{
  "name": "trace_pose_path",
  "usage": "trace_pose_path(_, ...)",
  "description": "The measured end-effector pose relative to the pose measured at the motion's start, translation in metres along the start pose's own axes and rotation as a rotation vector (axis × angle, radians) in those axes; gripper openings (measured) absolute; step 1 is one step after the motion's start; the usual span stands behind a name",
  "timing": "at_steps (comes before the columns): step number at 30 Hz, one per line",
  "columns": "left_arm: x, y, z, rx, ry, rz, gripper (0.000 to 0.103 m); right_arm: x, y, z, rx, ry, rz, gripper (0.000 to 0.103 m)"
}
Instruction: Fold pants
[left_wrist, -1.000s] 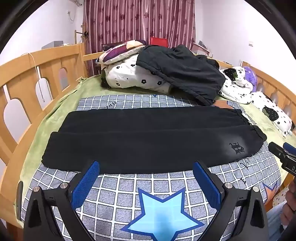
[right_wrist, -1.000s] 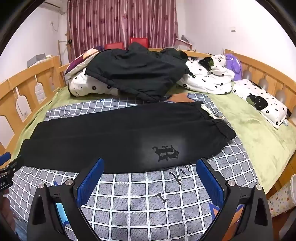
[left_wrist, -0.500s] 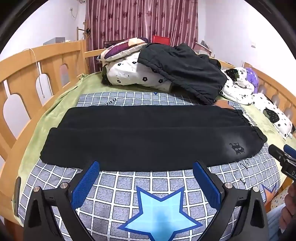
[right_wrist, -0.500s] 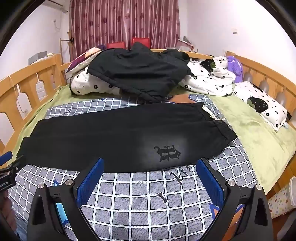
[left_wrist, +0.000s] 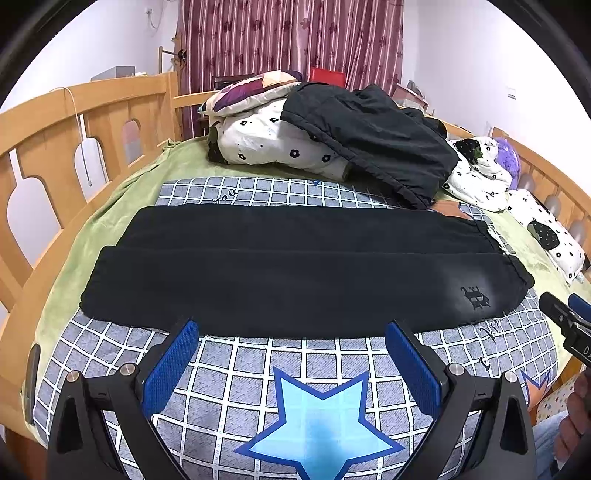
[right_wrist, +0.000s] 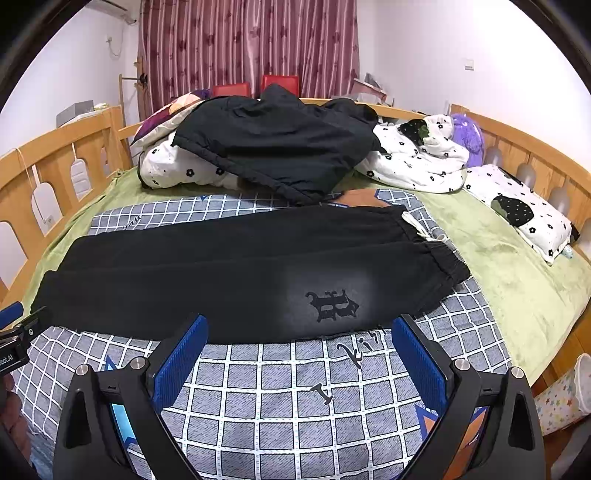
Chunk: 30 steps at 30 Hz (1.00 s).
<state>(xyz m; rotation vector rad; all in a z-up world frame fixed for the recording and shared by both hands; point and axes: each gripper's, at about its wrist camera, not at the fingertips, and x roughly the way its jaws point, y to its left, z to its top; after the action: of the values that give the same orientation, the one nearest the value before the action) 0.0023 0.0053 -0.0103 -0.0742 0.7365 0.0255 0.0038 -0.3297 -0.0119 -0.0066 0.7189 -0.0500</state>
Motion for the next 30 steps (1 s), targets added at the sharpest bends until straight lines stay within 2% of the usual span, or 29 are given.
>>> trace_pose_path(30, -0.0017, 0.0006, 0.0021, -0.005, -0.001, 0.001, 0.102, -0.0014, -0.002, 0.0004, 0.001, -0.003, -0.005, 0.099)
